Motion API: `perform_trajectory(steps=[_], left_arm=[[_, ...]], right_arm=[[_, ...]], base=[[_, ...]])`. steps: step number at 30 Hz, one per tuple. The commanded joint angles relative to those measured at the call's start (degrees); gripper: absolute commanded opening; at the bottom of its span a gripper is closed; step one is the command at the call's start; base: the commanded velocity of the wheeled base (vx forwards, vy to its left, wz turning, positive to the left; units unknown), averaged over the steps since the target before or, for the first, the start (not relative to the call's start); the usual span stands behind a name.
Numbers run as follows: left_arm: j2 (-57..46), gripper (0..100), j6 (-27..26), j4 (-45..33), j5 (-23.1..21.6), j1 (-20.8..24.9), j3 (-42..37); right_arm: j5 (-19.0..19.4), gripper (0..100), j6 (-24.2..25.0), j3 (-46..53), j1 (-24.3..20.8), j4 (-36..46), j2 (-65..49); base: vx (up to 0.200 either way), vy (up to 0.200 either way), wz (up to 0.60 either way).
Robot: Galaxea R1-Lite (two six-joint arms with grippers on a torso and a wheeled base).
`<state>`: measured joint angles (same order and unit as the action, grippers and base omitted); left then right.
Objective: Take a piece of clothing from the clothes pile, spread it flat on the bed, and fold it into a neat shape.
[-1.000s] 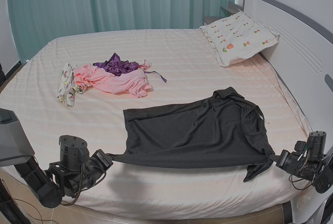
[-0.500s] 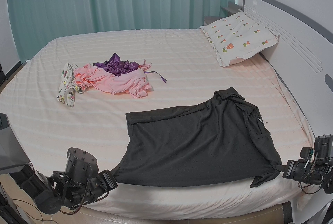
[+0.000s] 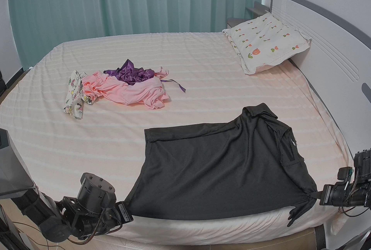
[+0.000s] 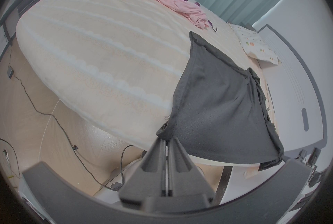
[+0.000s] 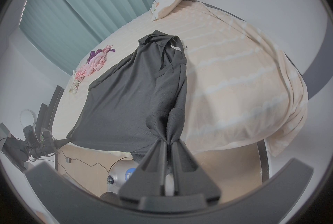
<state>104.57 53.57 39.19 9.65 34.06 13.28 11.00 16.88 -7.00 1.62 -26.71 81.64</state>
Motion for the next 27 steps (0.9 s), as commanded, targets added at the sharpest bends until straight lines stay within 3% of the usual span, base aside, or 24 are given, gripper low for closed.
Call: perform_trajectory(steps=[1, 11, 15, 21, 27], left_arm=[[0.4, 100, -0.1, -1.4, 0.0, 2.1, -0.2], [0.1, 100, 0.2, -0.6, 0.4, 1.2, 1.0], [-0.2, 100, 0.3, 1.3, 0.7, -0.3, 2.1], [0.3, 100, 0.9, 6.6, 0.8, -2.7, 3.0], [0.2, 100, 1.3, 6.8, 0.6, -2.9, 2.6]], right_arm=[[0.0, 100, -2.3, -0.1, 0.0, -0.4, 5.0], [-0.1, 100, -2.4, -0.7, 0.5, -0.8, 7.1], [0.2, 100, -1.7, -1.1, 0.6, -4.8, 9.2], [-0.4, 100, 7.0, -3.4, -1.5, -15.9, 18.3], [-1.2, 100, 10.3, -9.3, -0.9, -23.2, 27.7]], base=[[0.000, 0.000, 0.00], [0.000, 0.000, 0.00], [0.000, 0.000, 0.00], [0.000, 0.000, 0.00], [0.000, 0.000, 0.00]])
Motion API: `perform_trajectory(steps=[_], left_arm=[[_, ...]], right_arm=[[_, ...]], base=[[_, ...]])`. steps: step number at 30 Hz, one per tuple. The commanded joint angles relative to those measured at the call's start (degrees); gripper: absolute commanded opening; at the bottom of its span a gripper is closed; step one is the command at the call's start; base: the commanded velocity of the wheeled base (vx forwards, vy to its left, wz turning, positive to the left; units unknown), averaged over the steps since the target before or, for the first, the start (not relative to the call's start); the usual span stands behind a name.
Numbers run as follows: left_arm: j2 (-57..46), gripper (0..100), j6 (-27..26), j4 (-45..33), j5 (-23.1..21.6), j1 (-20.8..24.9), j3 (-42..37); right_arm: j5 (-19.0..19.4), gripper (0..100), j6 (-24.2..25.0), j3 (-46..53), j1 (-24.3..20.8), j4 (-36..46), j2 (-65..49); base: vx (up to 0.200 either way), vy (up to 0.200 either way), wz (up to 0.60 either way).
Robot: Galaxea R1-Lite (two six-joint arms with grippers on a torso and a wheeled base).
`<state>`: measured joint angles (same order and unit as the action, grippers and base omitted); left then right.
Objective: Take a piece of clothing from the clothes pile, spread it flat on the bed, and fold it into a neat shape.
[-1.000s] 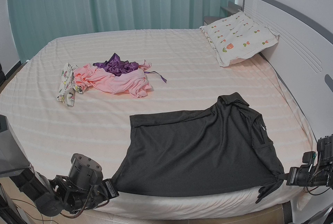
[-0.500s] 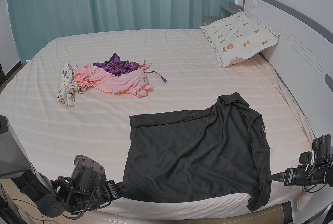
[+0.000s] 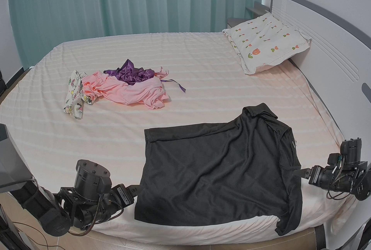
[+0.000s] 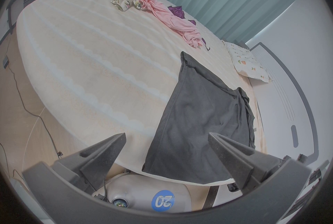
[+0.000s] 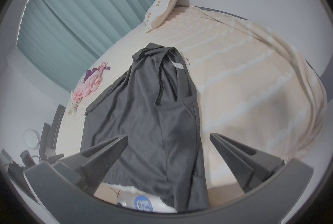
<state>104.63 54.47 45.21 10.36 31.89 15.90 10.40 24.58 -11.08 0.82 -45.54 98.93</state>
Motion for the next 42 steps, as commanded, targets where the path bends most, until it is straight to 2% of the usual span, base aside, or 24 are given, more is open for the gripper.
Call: perform_trajectory(steps=[1, 5, 12, 24, 27, 28, 31, 42], left_arm=[[0.0, 100, 1.3, 0.8, -0.1, -0.9, 0.0], [0.0, 100, 3.1, 1.2, -0.3, -0.9, 0.0], [0.2, 100, 4.4, 2.0, -0.4, -0.8, -0.1], [1.3, 100, 4.4, 2.1, -0.3, -0.7, -0.1], [2.0, 100, 4.4, 2.1, -0.3, -0.4, -0.1], [2.1, 100, 4.4, 2.1, -0.3, -0.4, -0.1], [2.0, 100, 4.4, 2.1, -0.2, -0.4, -0.1], [2.3, 100, 4.3, 2.1, 0.0, -0.3, -0.1]], right_arm=[[-1.4, 100, 2.8, -7.7, -0.3, -4.8, 13.7], [-2.5, 100, 3.6, -13.2, -0.2, -5.0, 19.3], [-2.8, 100, 12.1, -24.8, 0.9, -4.4, 25.2], [-3.4, 100, 12.8, -32.6, 4.6, -4.2, 30.8], [-3.8, 100, 16.3, -34.4, 4.5, -4.2, 32.1], [-4.0, 0, 16.8, -34.7, 4.6, -4.2, 32.2], [-4.8, 0, 18.8, -35.4, 5.0, -4.2, 32.1], [-4.8, 0, 20.0, -35.9, 8.8, -4.8, 30.7]], base=[[0.000, 0.000, 0.00], [0.000, 0.000, 0.00], [0.000, 0.000, 0.00], [0.000, 0.000, 0.00], [0.000, 0.000, 0.00], [0.000, 0.000, 0.00], [0.000, 0.000, 0.00], [0.000, 0.000, 0.00]])
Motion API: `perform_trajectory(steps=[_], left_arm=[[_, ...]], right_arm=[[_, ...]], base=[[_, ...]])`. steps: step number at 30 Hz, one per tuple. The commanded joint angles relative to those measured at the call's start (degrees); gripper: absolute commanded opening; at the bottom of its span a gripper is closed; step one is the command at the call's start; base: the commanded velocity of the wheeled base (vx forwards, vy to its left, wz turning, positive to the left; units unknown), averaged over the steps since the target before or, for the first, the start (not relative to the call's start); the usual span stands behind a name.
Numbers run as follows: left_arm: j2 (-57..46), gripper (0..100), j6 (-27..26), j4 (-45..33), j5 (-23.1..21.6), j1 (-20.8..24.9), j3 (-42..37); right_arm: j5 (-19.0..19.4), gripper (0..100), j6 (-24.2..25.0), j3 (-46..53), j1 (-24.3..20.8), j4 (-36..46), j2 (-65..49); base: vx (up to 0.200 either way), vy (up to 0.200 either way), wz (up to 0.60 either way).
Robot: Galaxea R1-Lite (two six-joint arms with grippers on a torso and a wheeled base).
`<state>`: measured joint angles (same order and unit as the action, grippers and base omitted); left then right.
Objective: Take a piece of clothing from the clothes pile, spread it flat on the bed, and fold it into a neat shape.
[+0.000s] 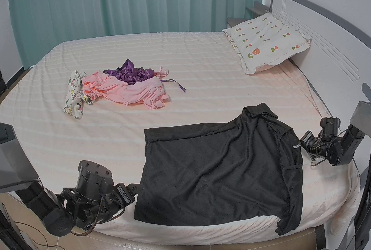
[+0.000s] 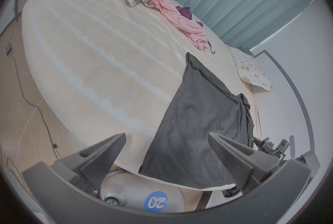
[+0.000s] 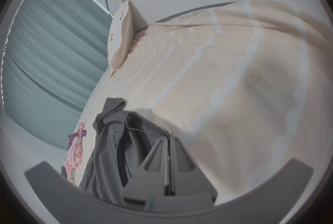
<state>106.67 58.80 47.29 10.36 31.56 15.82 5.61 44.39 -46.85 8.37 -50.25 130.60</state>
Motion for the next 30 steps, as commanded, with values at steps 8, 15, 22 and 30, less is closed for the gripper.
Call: perform_trajectory(steps=[8, 15, 22, 30], left_arm=[[0.5, 100, 0.0, 0.0, 0.0, 0.0, 0.1], [1.2, 100, 0.0, 0.4, 0.2, 0.0, 0.1], [1.8, 100, 0.0, 3.4, 0.5, -0.2, -0.1], [2.1, 100, 0.1, 3.6, 0.6, -0.4, 0.0]], right_arm=[[-0.1, 0, 0.7, -0.3, 3.5, -0.7, -2.5], [-6.0, 0, 0.1, -1.4, 4.4, -1.6, -1.7], [-10.0, 0, -0.8, -1.8, 5.2, -6.4, 0.0], [-10.7, 100, -2.7, -1.1, 4.9, -8.4, 1.5]], base=[[0.000, 0.000, 0.00], [0.000, 0.000, 0.00], [0.000, 0.000, 0.00], [0.000, 0.000, 0.00]])
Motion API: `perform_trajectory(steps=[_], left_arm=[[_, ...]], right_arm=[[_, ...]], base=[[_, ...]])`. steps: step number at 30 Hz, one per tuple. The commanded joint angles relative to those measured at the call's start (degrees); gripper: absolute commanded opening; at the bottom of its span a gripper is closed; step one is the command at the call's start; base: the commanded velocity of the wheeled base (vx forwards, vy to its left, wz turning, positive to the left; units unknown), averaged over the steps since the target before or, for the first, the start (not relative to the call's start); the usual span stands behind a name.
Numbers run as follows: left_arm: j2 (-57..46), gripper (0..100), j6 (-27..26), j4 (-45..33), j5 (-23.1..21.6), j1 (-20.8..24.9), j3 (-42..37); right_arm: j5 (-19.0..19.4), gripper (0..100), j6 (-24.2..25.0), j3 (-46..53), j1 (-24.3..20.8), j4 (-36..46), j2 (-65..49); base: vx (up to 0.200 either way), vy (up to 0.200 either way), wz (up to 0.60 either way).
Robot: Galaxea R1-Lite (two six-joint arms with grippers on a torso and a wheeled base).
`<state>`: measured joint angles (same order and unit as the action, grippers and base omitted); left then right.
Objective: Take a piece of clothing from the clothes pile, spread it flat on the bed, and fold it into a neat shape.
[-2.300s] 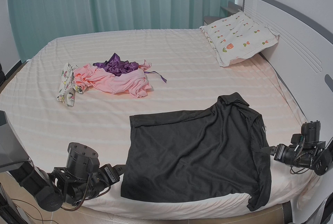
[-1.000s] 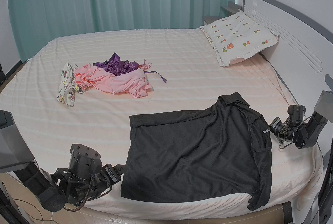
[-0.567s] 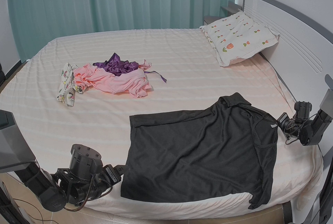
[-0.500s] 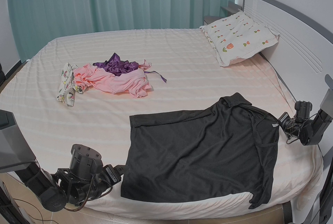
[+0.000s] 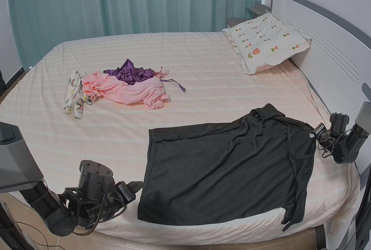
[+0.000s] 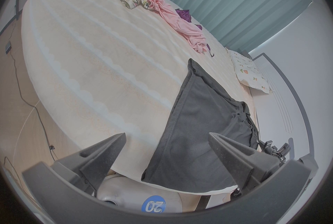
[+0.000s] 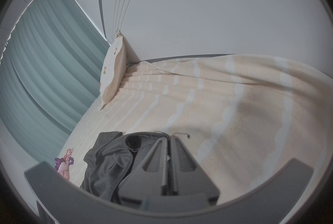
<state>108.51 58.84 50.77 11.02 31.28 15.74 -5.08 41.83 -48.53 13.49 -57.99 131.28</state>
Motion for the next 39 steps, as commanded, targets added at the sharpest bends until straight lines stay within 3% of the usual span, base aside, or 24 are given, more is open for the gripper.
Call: perform_trajectory(steps=[1, 11, 19, 28, 39], left_arm=[[0.2, 100, 0.0, 0.1, 0.0, -0.2, 0.1], [-0.4, 100, 0.2, 1.7, -0.4, -1.1, 0.5], [0.3, 100, 3.5, 4.1, -0.6, -1.1, 0.8], [0.6, 100, 3.5, 4.2, -0.6, -1.1, 0.7], [0.4, 100, 3.6, 4.2, -0.6, -1.1, 0.8]], right_arm=[[0.1, 100, -0.3, 0.6, -0.2, -0.9, 0.8], [-0.1, 100, -0.7, 3.4, -1.0, -3.0, -3.5], [-0.1, 100, -0.8, 7.8, -5.8, -3.1, -8.2], [0.1, 100, -0.7, 9.2, -8.3, -3.1, -8.5], [0.1, 100, -0.7, 11.4, -12.1, -3.2, -9.4]], base=[[0.000, 0.000, 0.00], [0.000, 0.000, 0.00], [0.000, 0.000, 0.00], [0.000, -0.200, 0.00], [0.000, 0.000, 0.00]])
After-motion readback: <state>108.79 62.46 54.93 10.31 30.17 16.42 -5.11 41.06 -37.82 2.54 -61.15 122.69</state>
